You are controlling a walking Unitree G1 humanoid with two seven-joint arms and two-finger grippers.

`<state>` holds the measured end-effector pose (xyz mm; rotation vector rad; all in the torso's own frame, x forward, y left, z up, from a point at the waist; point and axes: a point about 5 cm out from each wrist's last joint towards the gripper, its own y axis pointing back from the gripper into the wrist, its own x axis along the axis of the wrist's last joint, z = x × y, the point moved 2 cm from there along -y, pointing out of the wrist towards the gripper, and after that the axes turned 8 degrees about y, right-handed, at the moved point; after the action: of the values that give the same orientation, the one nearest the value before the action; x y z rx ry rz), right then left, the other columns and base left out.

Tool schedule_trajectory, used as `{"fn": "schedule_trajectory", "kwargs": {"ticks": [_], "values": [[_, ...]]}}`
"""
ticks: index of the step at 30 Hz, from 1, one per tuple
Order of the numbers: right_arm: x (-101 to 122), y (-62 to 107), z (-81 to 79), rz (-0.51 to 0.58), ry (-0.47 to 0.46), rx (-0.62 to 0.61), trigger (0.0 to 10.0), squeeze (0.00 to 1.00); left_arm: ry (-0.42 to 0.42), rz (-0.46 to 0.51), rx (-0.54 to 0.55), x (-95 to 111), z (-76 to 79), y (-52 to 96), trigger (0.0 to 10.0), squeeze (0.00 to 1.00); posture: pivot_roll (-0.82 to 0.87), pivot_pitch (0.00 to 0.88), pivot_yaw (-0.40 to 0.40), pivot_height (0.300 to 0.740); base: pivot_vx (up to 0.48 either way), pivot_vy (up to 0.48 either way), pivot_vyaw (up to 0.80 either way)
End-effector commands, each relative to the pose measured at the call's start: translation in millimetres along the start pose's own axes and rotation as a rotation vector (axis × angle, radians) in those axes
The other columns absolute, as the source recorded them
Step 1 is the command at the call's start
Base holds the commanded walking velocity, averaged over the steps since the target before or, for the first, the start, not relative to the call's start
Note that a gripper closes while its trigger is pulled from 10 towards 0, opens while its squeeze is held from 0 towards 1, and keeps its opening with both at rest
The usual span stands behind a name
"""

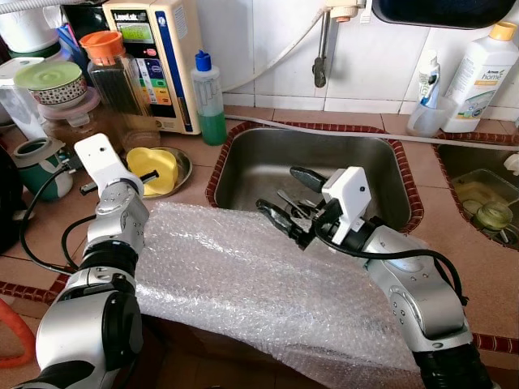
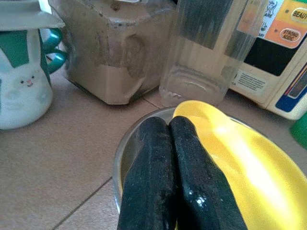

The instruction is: Kitchen organization

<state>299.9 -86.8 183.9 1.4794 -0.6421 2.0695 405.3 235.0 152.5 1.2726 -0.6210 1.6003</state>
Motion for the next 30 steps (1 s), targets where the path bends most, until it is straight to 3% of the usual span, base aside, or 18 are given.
{"fn": "schedule_trajectory", "kwargs": {"ticks": [1, 2, 3, 18, 30], "values": [[2.6, -2.1, 0.1, 0.008, 0.012, -0.002, 10.0, 0.00, -0.015, 0.004, 0.029, 4.3, -5.8, -1.8, 4.0, 0.00, 0.05, 0.000, 0.107, 0.740, 0.000, 0.000, 0.00], [2.5, -2.2, -0.1, 0.008, 0.013, -0.002, 10.0, 0.00, 0.010, 0.005, 0.030, 5.0, -7.2, -2.1, 9.4, 0.82, 0.05, 0.000, 0.108, 0.740, 0.000, 0.000, 0.00], [2.2, -2.2, -0.4, 0.006, 0.015, -0.001, 10.0, 0.00, 0.062, 0.024, -0.004, 9.3, -4.7, -2.2, 10.0, 1.00, 0.05, 0.000, 0.108, 0.740, 0.000, 0.000, 0.00], [0.4, -2.5, -2.6, -0.002, 0.026, 0.008, 10.0, 0.00, 0.125, -0.055, -0.029, 21.4, 19.0, -4.5, 10.0, 1.00, 0.05, 0.000, 0.109, 0.740, 0.000, 0.000, 0.00], [-0.8, -3.1, -3.8, -0.004, 0.028, 0.006, 10.0, 0.00, 0.099, -0.052, 0.026, 30.6, 10.1, -7.4, 10.0, 1.00, 0.06, 0.000, 0.114, 0.740, 0.000, 0.000, 0.00]]}}
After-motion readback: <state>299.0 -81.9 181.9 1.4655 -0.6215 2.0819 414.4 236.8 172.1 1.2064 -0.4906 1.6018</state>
